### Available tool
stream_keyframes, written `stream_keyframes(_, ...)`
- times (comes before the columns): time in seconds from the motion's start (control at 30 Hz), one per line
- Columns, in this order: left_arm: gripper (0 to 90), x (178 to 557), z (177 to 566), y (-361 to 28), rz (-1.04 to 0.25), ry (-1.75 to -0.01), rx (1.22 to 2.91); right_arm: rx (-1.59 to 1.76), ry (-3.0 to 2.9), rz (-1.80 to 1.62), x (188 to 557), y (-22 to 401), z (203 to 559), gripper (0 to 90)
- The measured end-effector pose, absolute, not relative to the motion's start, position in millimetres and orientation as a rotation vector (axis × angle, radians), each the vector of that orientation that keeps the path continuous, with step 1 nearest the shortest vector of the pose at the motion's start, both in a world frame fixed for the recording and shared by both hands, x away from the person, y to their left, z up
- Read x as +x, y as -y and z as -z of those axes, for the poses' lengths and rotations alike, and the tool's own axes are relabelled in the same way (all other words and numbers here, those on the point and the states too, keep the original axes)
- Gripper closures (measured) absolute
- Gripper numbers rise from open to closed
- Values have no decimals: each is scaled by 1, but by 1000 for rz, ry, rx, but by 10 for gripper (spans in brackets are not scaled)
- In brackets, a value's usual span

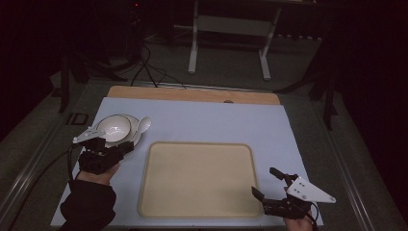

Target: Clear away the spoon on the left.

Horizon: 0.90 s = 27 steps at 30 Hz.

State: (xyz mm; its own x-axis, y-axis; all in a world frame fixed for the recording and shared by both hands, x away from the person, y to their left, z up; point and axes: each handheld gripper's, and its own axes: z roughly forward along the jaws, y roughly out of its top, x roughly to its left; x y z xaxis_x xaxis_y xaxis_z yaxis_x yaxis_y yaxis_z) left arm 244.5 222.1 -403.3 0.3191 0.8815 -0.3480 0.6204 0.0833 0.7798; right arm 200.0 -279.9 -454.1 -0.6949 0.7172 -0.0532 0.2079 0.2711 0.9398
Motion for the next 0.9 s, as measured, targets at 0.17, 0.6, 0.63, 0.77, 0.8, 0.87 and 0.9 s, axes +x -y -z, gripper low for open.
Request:
stream_keyframes(0.17,851,240,404,-215,-384,-1400,1609,835,-2070,-1426,200,280,454,140)
stream_keyframes(0.6,851,232,410,-200,-378,-1419,1544,836,-2073,-1427,200,280,454,140)
stream_keyframes(0.63,850,231,412,-198,-364,-1421,1533,835,-2071,-1429,200,280,454,141)
stream_keyframes(0.77,850,228,415,-192,-374,-1406,1513,833,-2070,-1431,200,281,454,142)
stream_keyframes(0.8,850,227,416,-190,-371,-1404,1511,832,-2070,-1432,200,281,454,142)
stream_keyframes(0.87,850,225,422,-181,-367,-1404,1503,837,-2069,-1431,200,281,454,142)
stream_keyframes(0.9,850,225,422,-181,-367,-1404,1503,837,-2069,-1431,200,281,454,142)
